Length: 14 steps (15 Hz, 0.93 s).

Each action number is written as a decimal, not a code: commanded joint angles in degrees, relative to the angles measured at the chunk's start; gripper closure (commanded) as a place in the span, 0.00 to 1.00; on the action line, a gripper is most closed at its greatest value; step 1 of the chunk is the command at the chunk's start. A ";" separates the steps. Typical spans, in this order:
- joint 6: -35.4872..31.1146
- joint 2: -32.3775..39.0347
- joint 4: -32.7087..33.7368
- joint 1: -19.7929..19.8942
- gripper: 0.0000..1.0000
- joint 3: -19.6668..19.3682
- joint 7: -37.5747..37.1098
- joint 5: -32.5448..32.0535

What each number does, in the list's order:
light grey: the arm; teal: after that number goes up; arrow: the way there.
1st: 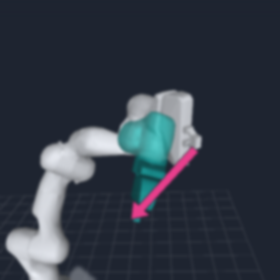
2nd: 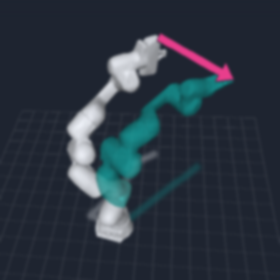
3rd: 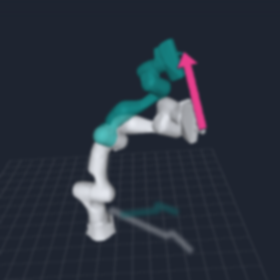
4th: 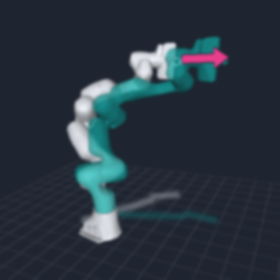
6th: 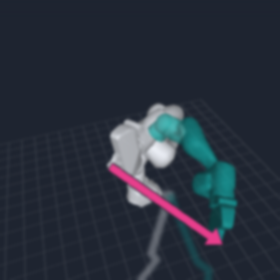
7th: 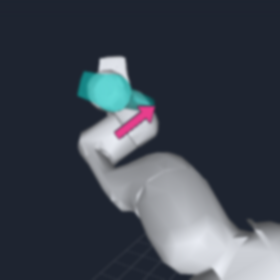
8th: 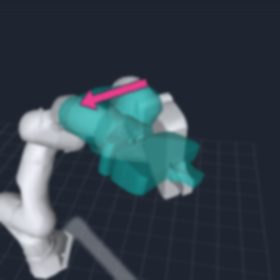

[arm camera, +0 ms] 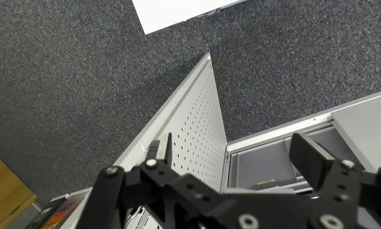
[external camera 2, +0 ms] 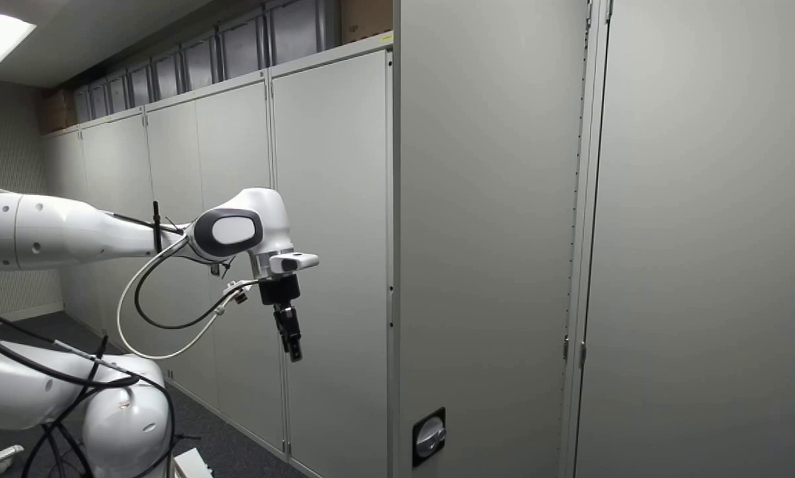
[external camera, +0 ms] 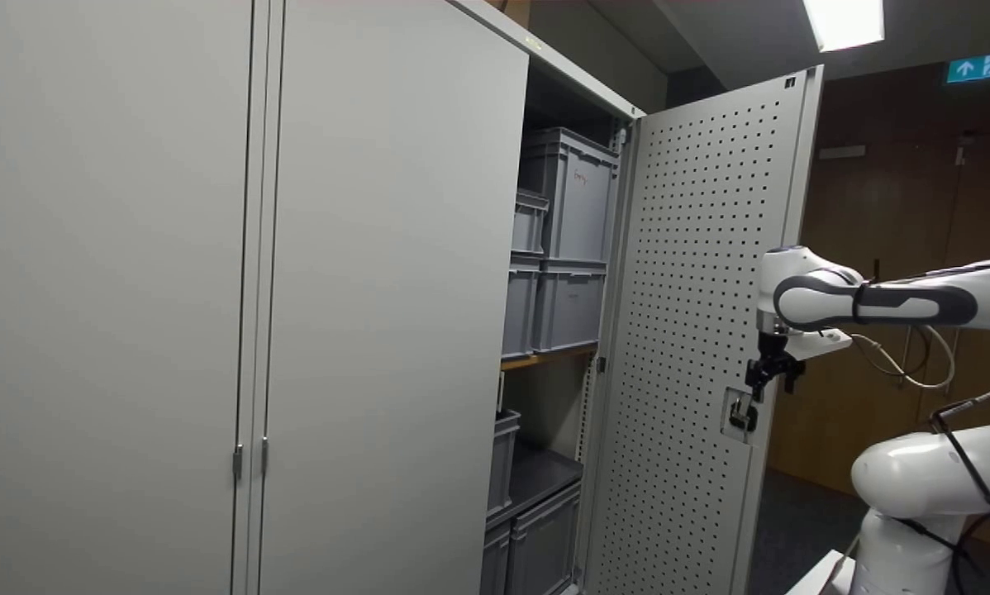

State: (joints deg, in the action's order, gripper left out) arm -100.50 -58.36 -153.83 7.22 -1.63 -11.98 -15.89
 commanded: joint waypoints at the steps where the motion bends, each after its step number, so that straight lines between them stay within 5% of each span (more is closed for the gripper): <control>1: -3.80 -1.35 -0.39 2.33 0.00 -0.23 -0.10 -1.42; 14: -13.17 -2.00 -0.35 9.58 0.00 -3.02 0.12 -5.86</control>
State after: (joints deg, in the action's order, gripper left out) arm -110.79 -60.10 -153.87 15.03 -3.74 -11.98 -19.96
